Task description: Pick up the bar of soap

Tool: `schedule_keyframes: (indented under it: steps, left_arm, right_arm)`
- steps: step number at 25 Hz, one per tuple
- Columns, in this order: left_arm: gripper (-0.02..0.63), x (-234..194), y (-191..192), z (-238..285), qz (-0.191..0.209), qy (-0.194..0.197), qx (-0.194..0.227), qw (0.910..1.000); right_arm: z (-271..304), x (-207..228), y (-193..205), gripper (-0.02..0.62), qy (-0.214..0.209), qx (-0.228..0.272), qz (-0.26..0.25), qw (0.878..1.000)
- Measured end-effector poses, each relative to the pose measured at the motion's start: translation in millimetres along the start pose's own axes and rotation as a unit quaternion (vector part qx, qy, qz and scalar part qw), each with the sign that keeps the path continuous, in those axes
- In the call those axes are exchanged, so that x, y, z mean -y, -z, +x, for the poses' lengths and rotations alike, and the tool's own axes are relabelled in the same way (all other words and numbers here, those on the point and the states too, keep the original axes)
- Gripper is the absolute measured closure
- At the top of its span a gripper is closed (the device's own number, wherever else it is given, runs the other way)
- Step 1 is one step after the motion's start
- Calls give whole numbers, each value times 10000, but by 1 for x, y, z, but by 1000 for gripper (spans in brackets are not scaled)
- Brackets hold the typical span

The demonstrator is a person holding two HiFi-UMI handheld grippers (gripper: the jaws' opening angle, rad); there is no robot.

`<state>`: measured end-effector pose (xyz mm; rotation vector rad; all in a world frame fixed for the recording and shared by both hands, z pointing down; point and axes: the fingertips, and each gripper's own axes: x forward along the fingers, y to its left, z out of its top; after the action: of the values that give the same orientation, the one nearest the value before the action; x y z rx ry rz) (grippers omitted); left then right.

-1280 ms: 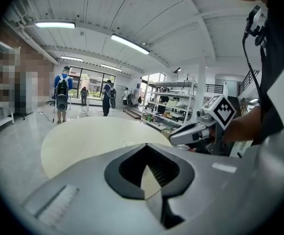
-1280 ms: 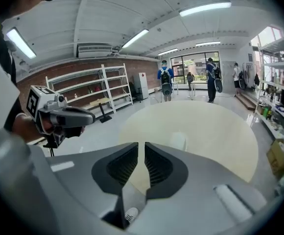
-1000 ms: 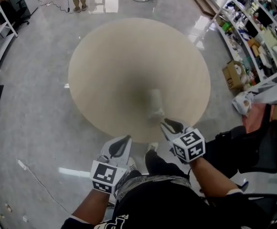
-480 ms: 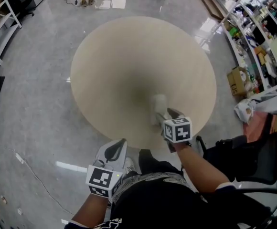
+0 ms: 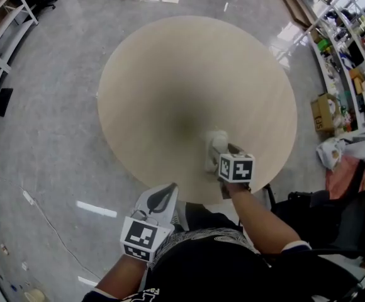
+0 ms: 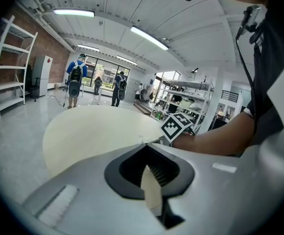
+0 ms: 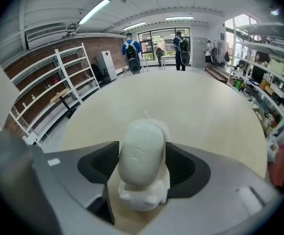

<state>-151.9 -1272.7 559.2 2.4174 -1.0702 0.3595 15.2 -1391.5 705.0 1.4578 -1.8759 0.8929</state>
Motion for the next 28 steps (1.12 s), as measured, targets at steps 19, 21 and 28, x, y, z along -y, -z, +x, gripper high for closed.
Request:
schedule_keyframes:
  steps: [19, 21, 28]
  left_arm:
    - [598, -9, 3, -5, -67, -147, -69, 9998]
    - [598, -9, 4, -7, -65, -179, -66, 9998]
    - [598, -10, 7, -18, 1, -235, -15, 9997]
  right_arm:
    - [6, -5, -4, 331, -132, 53, 44, 9999]
    - [5, -5, -4, 331, -157, 70, -17, 9999]
    - [-2, -4, -3, 333, -196, 247, 21, 9995]
